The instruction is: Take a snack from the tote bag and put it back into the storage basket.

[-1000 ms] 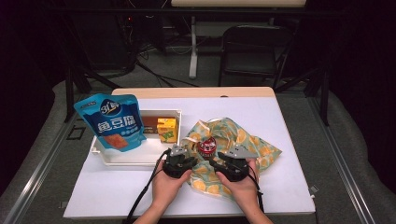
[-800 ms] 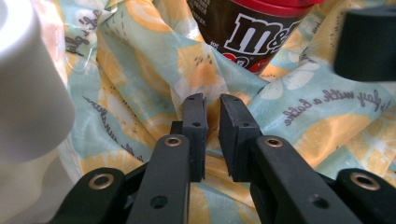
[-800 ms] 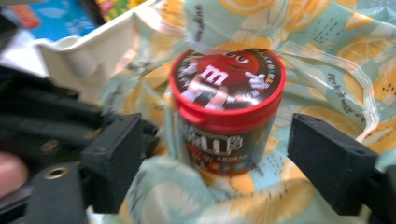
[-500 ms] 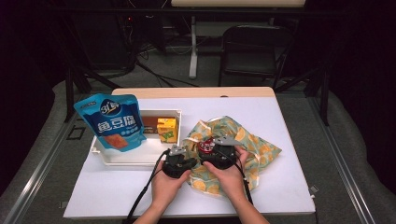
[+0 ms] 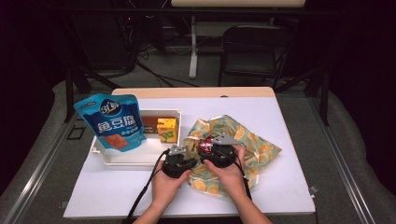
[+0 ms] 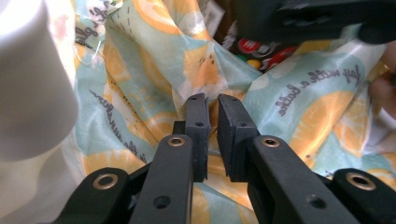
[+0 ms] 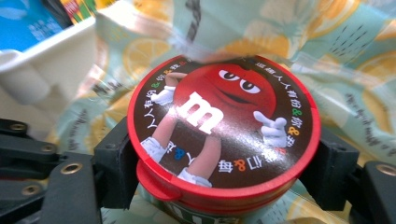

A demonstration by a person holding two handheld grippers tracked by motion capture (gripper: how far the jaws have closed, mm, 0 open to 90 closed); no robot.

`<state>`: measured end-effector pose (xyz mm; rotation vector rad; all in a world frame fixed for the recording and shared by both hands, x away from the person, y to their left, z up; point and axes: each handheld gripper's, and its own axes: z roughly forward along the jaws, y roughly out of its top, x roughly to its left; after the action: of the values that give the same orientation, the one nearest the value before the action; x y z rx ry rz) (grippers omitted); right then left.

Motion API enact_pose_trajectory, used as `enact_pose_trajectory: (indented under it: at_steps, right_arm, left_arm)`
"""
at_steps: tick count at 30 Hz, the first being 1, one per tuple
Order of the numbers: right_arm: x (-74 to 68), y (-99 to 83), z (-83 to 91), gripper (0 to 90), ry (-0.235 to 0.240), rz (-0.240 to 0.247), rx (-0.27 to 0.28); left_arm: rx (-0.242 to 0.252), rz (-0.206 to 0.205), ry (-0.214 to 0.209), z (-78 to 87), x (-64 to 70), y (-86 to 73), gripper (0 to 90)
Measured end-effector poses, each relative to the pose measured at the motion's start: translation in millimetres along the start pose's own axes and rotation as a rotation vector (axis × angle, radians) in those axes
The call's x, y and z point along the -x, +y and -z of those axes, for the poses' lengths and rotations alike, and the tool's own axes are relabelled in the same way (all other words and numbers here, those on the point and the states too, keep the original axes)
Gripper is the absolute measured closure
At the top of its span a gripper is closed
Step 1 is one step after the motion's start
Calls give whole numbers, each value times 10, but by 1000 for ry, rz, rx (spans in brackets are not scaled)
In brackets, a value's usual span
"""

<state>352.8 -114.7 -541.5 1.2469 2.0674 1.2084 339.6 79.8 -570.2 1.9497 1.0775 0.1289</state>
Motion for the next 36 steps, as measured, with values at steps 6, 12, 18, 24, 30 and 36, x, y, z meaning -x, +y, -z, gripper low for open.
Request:
enact_pose_trajectory:
  at_steps: [6, 12, 18, 24, 30, 36]
  right_arm:
    - [27, 116, 217, 253, 45, -21, 23]
    - [17, 238, 439, 253, 77, -27, 45]
    - [-45, 294, 611, 254, 94, -18, 51]
    - [-117, 334, 756, 254, 116, -12, 69]
    - [-224, 335, 853, 254, 161, 6, 66]
    - [-334, 315, 868, 254, 199, 26, 44]
  left_arm:
    - [112, -96, -26, 122, 44, -8, 614]
    - [206, -151, -24, 299, 155, 29, 309]
    - [272, -234, -39, 397, 314, 90, 192]
    - [296, -325, -65, 397, 471, 147, 154]
    - [324, -326, -121, 355, 494, 154, 160]
    - [354, -347, -159, 353, 512, 154, 204]
